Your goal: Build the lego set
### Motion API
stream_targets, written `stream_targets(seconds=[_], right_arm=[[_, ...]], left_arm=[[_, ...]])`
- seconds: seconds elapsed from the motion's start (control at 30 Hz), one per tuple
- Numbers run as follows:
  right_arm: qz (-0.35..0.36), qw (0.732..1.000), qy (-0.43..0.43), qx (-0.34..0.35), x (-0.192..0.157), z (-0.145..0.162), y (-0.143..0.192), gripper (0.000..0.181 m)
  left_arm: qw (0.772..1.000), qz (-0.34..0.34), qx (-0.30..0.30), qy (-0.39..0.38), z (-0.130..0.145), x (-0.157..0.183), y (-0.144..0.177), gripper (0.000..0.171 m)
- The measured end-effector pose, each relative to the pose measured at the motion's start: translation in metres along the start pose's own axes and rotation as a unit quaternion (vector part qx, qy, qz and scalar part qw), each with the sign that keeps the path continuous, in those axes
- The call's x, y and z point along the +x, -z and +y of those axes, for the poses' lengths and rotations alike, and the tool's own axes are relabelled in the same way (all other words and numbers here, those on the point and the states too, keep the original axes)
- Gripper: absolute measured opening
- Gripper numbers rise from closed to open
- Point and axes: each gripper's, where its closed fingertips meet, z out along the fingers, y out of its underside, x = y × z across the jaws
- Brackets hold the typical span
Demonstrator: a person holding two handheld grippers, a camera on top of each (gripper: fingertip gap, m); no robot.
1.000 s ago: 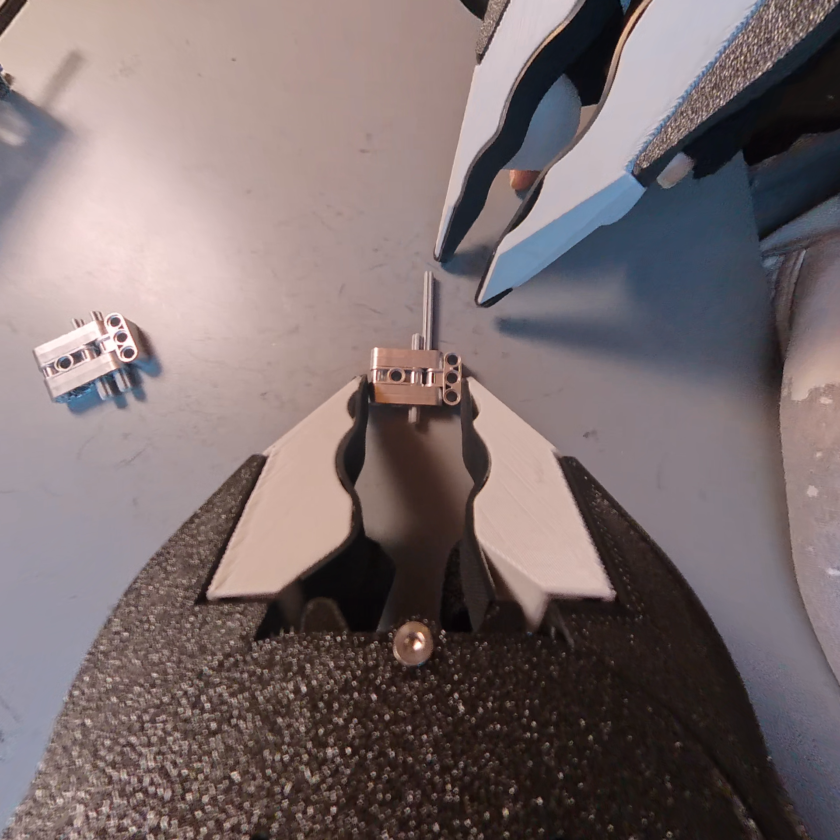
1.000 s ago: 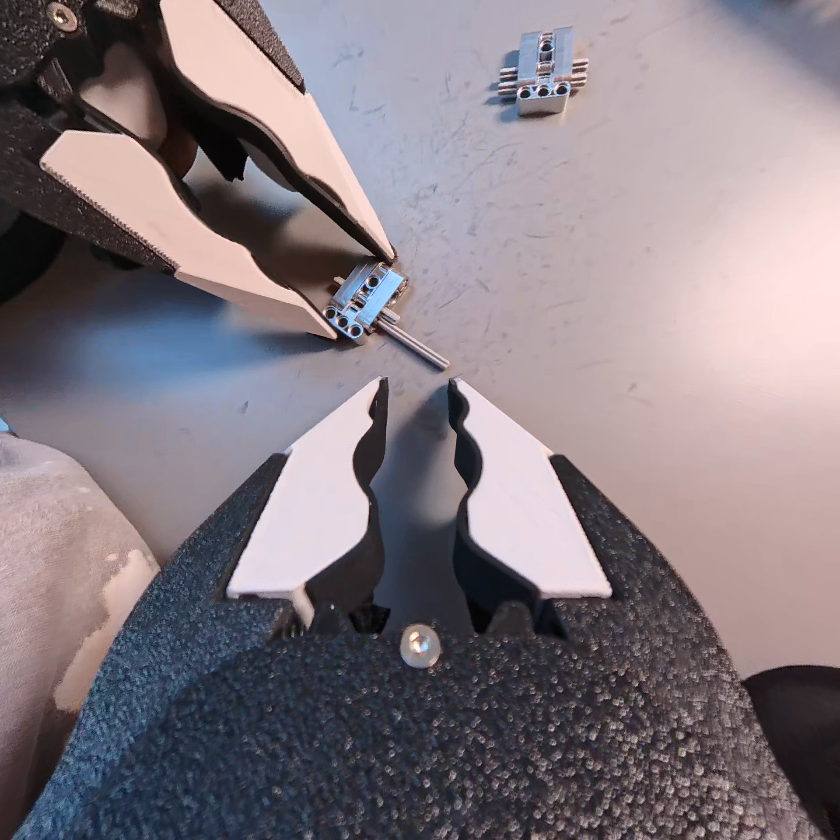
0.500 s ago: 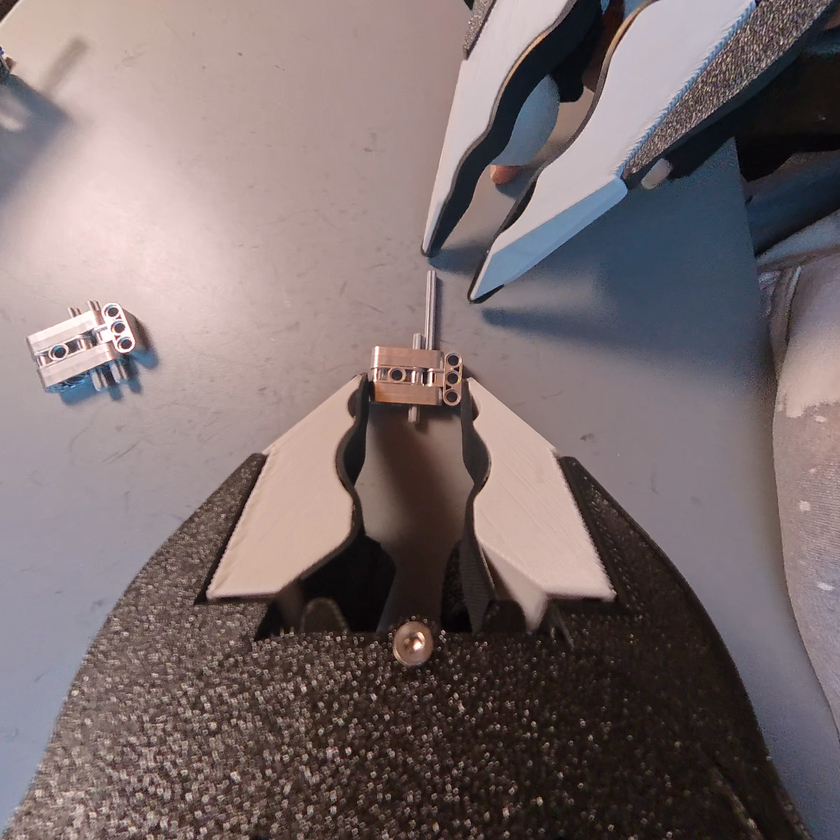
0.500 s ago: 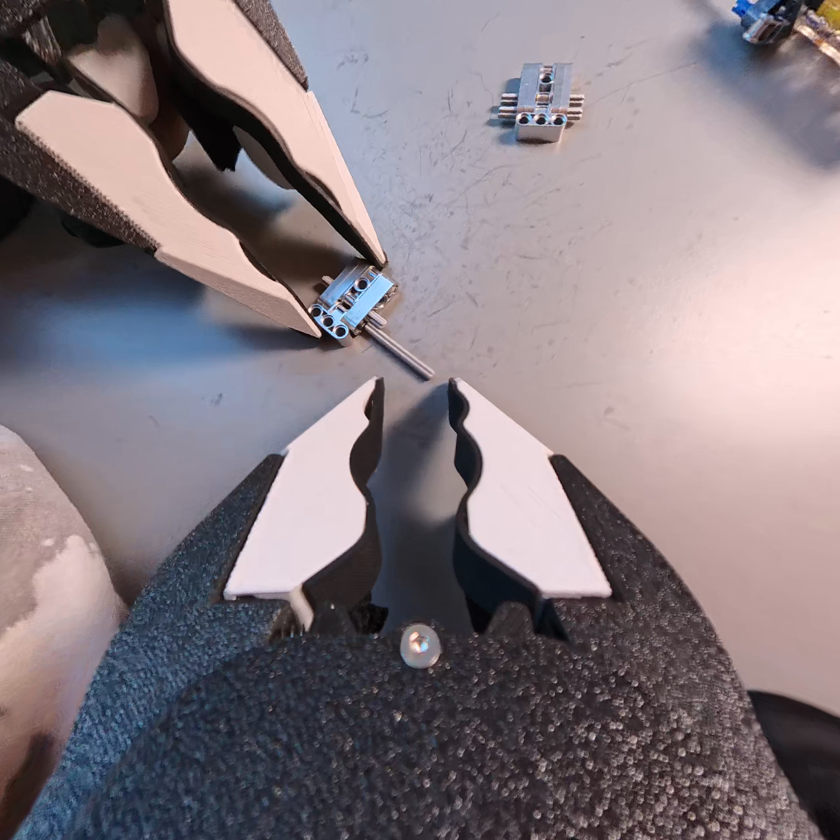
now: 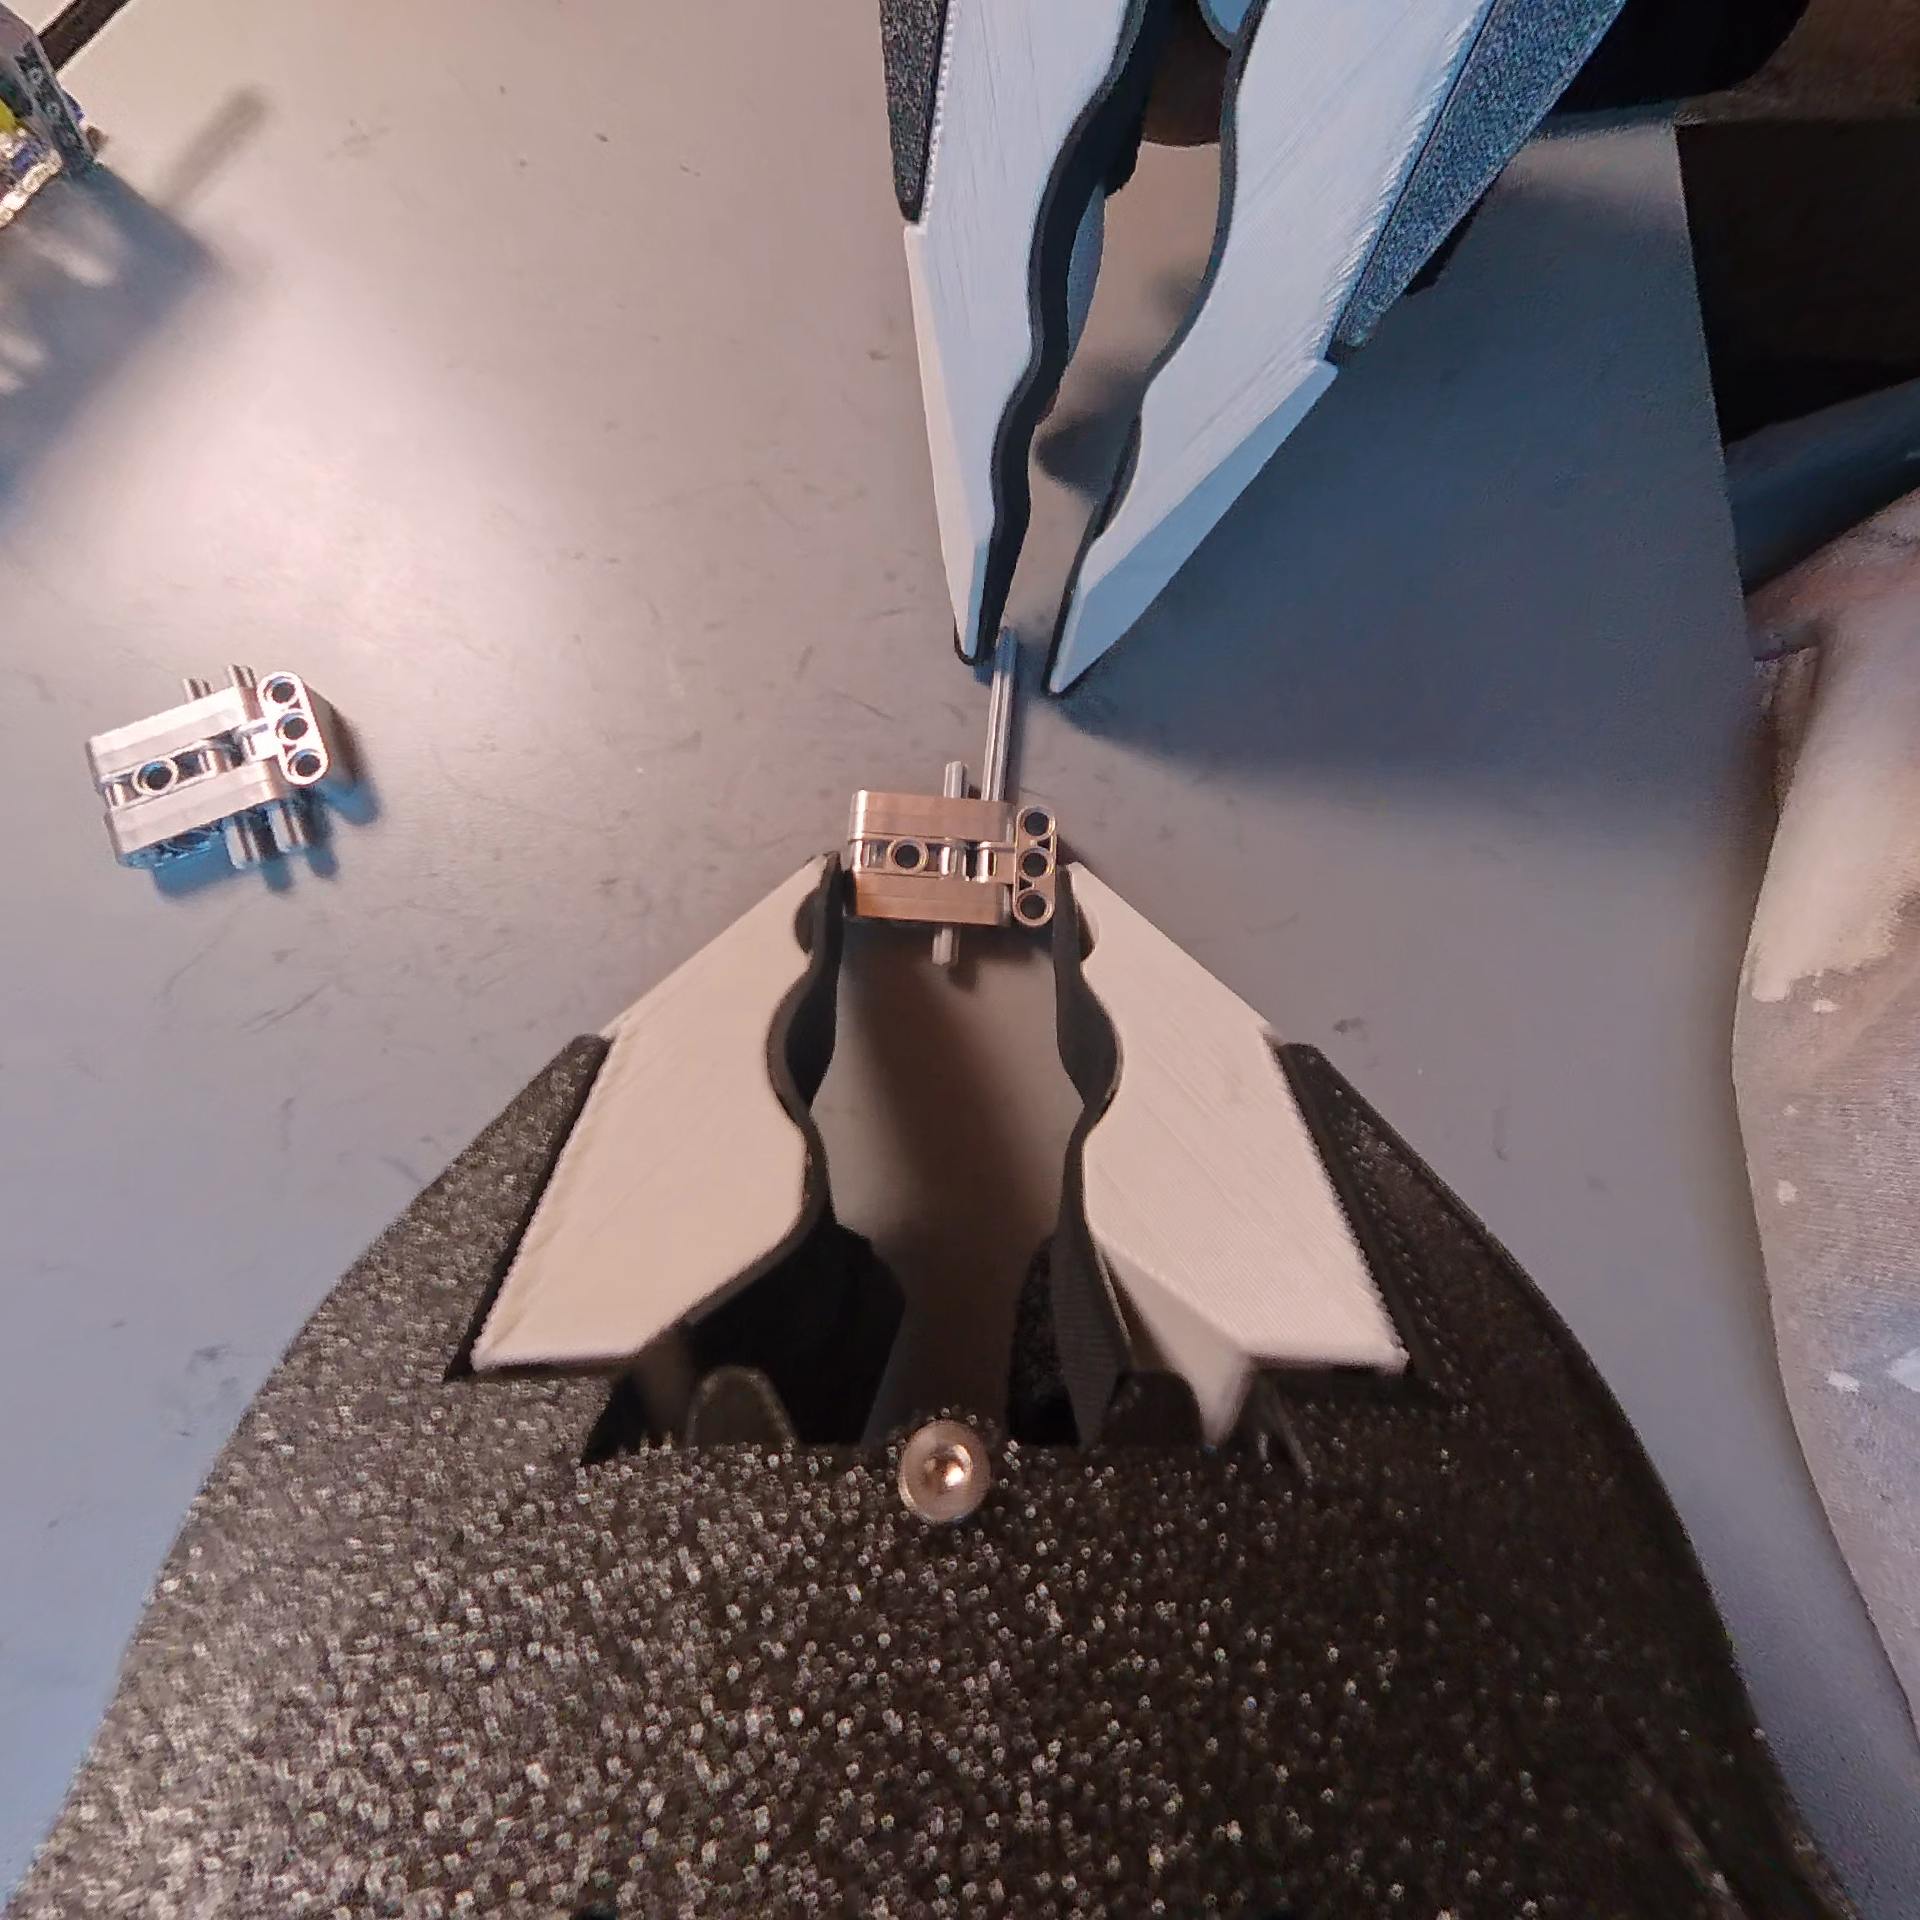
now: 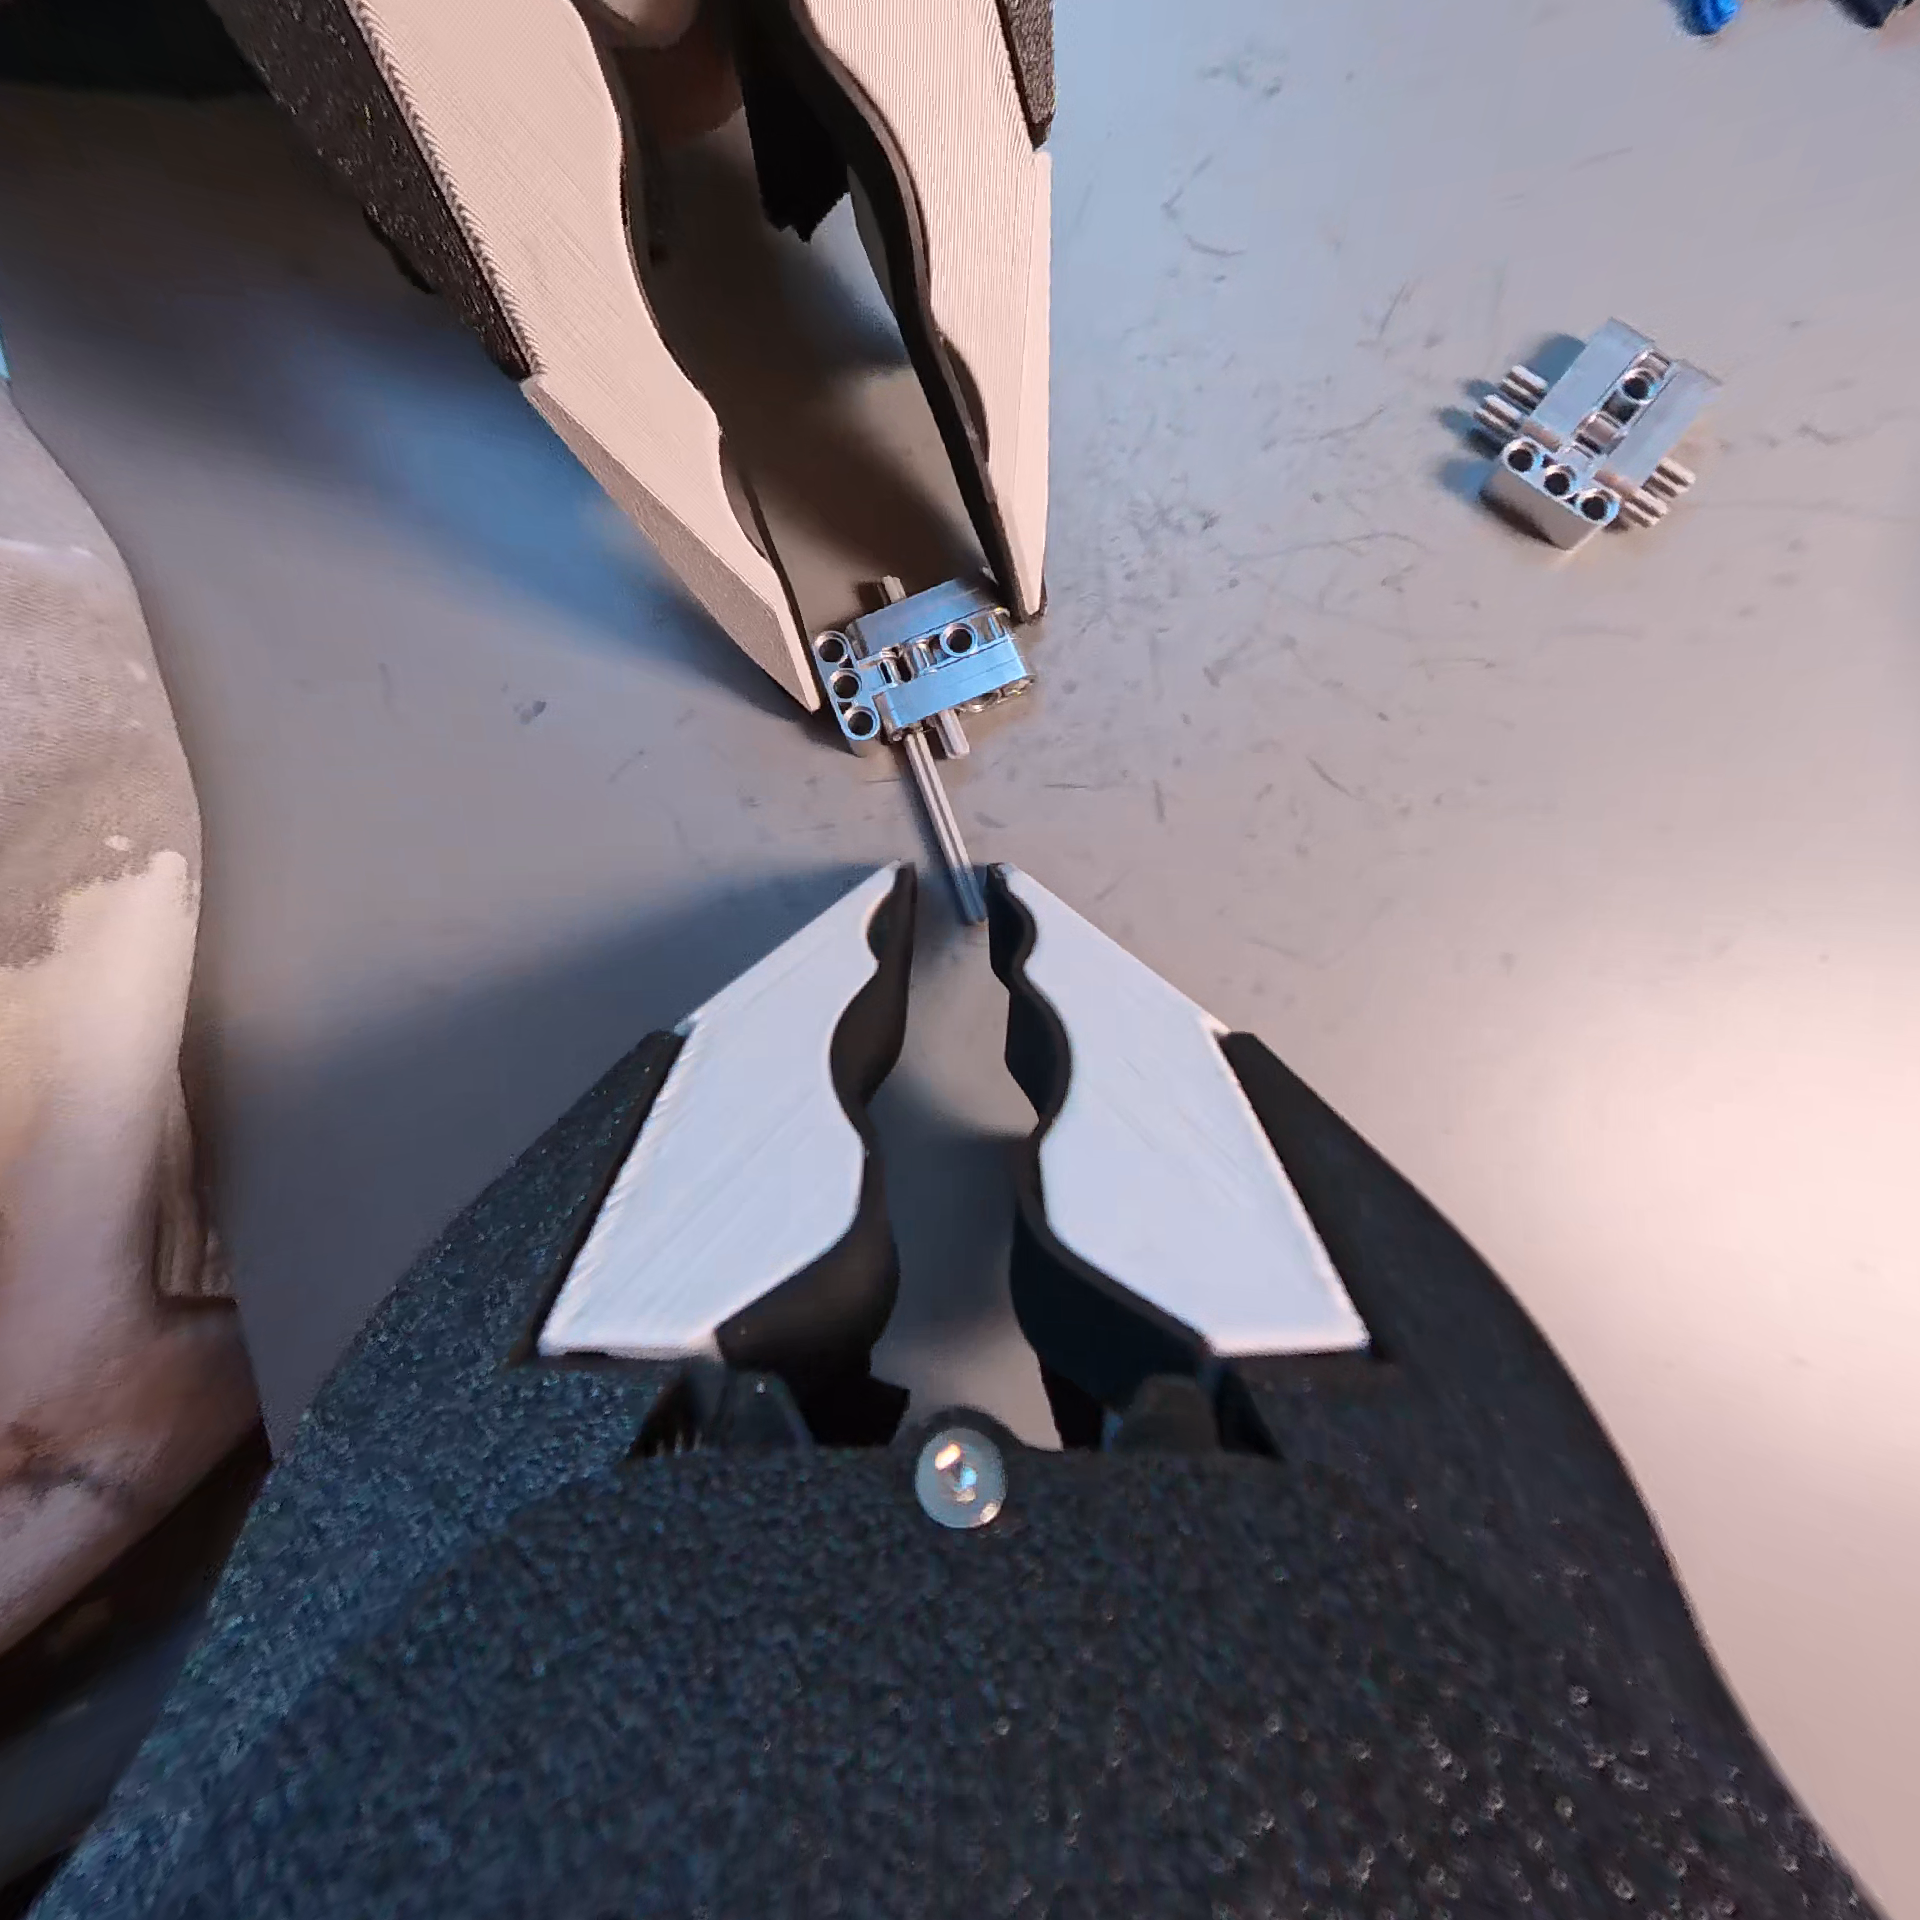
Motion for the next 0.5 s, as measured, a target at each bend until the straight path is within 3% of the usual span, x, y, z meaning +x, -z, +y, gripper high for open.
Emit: stream_targets(seconds=[0.5], right_arm=[[0.012, 0.998, 0.069, -0.006, -0.0022, 0.0013, 0.0, 0.002]], left_arm=[[1.0, 0.012, 0.015, -0.012, 0.0004, 0.0004, 0.0004, 0.039]])
